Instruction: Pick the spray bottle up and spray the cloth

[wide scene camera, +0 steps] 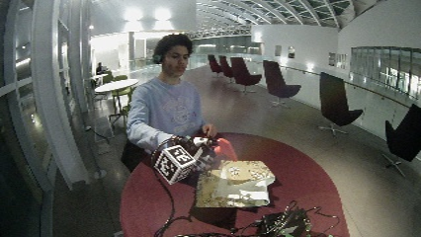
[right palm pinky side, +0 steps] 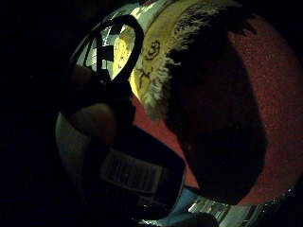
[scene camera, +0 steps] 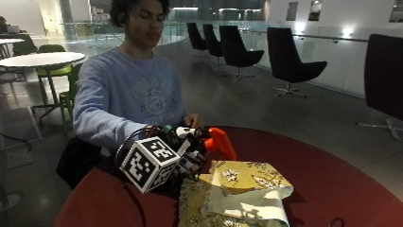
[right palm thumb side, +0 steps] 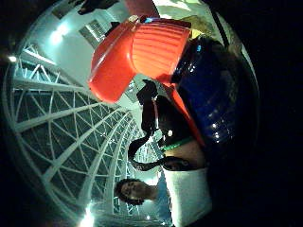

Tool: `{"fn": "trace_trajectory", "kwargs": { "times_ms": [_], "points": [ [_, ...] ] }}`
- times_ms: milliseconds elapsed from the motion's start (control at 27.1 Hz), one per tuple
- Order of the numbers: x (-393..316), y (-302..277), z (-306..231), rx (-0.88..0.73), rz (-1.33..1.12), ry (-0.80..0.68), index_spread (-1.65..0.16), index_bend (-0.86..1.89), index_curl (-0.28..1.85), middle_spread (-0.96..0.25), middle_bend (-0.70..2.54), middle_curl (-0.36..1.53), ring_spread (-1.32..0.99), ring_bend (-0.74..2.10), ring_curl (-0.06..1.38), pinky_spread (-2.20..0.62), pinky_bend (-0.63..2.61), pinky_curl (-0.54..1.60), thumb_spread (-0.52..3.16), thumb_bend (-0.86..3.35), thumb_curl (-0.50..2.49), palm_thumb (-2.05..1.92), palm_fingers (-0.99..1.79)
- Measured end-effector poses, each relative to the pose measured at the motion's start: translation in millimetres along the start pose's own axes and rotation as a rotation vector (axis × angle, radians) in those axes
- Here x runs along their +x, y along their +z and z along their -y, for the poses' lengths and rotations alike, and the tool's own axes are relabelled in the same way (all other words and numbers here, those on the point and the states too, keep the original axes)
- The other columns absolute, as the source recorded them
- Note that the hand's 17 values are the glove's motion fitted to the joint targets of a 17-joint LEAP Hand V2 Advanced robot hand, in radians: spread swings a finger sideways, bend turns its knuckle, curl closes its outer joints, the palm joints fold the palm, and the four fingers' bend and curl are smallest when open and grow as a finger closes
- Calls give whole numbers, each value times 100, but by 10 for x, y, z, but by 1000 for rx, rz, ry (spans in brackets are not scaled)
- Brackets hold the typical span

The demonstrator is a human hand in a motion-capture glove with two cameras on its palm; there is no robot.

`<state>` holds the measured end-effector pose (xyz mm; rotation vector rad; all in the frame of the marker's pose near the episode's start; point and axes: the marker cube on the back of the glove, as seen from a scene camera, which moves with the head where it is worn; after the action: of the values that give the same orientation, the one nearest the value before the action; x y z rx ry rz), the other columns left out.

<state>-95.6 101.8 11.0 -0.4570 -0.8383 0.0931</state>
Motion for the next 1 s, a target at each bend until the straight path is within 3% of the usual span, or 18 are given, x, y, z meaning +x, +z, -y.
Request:
{"fn": "trace_trajectory", "kwargs": {
  "times_ms": [996],
  "points": [
    [21,126,-38,-7,16,9,-14,15,40,-3,29,49,0,46,42,26,20,35,118,-2,36,58,113]
  ]
}}
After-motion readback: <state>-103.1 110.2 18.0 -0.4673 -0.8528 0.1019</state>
